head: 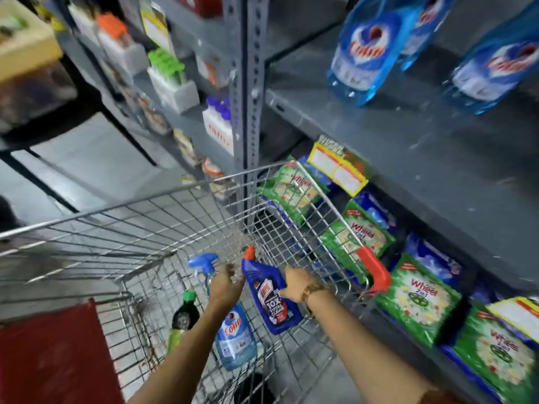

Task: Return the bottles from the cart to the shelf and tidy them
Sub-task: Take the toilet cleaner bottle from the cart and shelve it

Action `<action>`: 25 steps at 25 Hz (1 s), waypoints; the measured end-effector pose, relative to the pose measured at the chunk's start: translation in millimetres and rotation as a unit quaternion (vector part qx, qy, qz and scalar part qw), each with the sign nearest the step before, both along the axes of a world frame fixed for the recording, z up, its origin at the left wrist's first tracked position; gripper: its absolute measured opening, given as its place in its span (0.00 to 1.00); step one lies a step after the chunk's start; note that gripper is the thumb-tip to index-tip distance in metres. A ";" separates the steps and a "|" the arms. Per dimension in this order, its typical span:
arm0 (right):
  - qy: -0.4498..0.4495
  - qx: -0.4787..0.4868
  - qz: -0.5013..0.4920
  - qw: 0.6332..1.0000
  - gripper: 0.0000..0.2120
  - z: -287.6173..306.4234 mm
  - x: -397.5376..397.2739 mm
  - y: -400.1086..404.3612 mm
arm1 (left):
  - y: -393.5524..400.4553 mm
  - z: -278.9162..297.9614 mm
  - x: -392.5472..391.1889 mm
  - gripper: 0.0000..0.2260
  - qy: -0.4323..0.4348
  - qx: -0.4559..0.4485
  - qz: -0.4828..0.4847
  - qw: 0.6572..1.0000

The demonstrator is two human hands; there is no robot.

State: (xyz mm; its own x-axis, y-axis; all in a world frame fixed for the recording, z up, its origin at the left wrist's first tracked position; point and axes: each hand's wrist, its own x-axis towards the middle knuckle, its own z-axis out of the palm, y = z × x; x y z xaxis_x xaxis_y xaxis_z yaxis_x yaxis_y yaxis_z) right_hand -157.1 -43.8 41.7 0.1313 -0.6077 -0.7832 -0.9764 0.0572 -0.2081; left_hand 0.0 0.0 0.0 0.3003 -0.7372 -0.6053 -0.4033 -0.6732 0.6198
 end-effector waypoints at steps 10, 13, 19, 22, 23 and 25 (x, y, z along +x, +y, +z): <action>0.118 0.153 -0.016 0.981 0.27 -97.0 4.7 -15.5 | -35.8 -88.1 -27.5 0.16 0.172 0.146 0.182 0.957; 0.112 0.130 -0.002 0.985 0.26 -105.7 4.5 -16.0 | -34.1 -96.7 -30.7 0.20 0.191 0.156 0.195 0.949; 0.098 0.168 -0.005 0.981 0.38 -106.6 5.1 -18.7 | -36.2 -89.1 -28.3 0.19 0.198 0.159 0.209 0.944; 0.083 0.151 0.009 0.985 0.37 -91.9 6.1 -20.9 | -37.9 -71.0 -22.2 0.19 0.222 0.157 0.228 0.935; 0.078 0.143 0.014 0.987 0.36 -84.0 7.8 -22.1 | -38.3 -63.8 -19.1 0.20 0.225 0.150 0.229 0.935; 0.054 0.120 0.006 0.991 0.35 -65.0 10.5 -22.0 | -39.4 -42.0 -12.3 0.20 0.232 0.124 0.229 0.937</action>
